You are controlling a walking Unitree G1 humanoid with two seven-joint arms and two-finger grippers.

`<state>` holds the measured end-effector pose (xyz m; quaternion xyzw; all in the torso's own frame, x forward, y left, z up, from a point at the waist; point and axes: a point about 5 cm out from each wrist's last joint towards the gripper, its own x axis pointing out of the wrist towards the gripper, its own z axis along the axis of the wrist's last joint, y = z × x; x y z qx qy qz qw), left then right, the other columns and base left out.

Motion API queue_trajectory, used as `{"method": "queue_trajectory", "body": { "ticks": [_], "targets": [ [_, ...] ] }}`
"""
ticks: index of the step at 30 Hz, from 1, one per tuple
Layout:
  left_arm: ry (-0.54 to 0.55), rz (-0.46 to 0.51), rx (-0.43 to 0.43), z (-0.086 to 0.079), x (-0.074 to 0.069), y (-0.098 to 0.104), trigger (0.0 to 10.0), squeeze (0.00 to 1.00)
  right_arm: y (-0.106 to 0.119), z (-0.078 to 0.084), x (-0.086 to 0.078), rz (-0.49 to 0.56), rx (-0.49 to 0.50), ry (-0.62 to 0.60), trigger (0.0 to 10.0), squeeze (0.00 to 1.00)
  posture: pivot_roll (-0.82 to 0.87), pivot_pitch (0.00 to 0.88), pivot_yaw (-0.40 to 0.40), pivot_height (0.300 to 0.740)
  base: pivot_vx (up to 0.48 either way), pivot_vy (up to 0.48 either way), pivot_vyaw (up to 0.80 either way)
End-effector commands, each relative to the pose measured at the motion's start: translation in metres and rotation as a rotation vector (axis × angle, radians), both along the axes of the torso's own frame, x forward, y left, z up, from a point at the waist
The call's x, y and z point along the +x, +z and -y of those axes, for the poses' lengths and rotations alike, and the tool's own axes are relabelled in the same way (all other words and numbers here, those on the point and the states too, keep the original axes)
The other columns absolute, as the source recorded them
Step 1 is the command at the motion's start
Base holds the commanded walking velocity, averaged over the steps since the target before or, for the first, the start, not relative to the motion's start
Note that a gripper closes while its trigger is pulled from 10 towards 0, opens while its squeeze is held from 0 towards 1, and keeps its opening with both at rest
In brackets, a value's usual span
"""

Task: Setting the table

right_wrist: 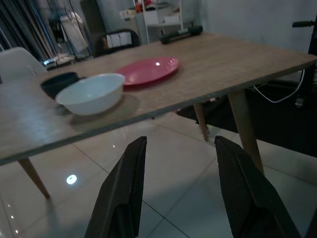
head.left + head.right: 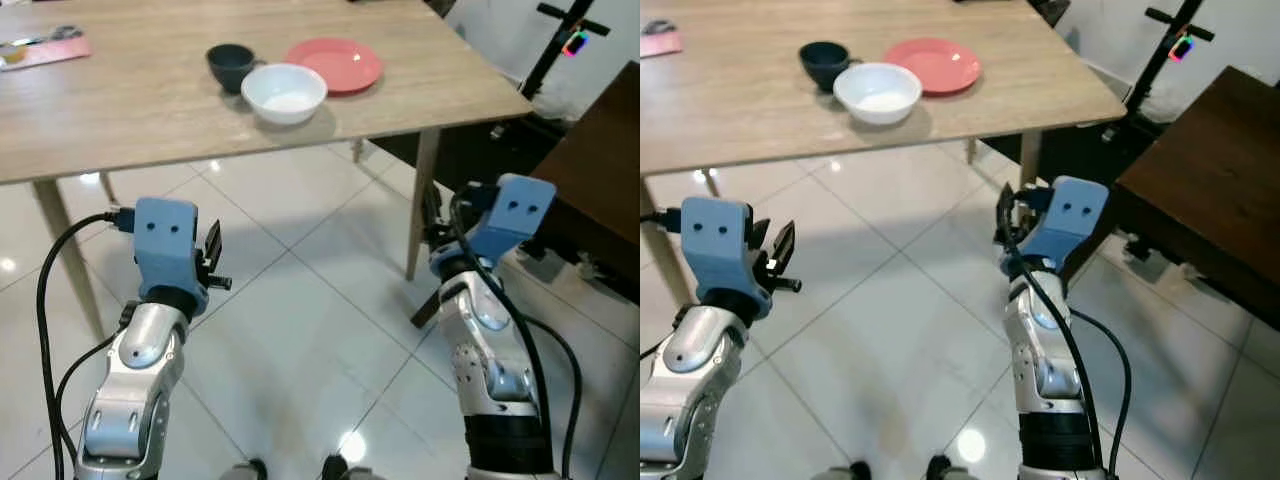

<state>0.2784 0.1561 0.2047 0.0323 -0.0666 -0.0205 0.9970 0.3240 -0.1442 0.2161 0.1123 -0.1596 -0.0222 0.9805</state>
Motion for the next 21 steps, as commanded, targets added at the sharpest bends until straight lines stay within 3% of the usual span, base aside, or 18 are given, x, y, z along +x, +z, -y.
{"method": "queue_trajectory", "body": {
  "ticks": [1, 16, 21],
  "targets": [
    [0.004, -0.022, -0.008, -0.0001, -0.0017, -0.004, 10.0, 0.0, -0.0025, 0.0043, -0.0016, -0.012, -0.007, -0.015, 10.0, 0.0, 0.09, 0.149, 0.032, 0.74, 0.0, 0.0, 0.0],
    [0.023, -0.031, 0.004, -0.0031, -0.0004, -0.0054, 10.0, 0.0, -0.0027, 0.0041, -0.0018, -0.015, -0.004, -0.015, 10.0, 0.0, 0.09, 0.151, 0.033, 0.74, 0.0, 0.0, 0.0],
    [0.035, -0.036, 0.013, -0.0063, 0.0001, -0.0066, 10.0, 0.0, -0.0029, 0.004, -0.0018, -0.017, 0.0, -0.013, 10.0, 0.0, 0.09, 0.151, 0.033, 0.74, 0.388, 0.0, 0.0]
  ]
}}
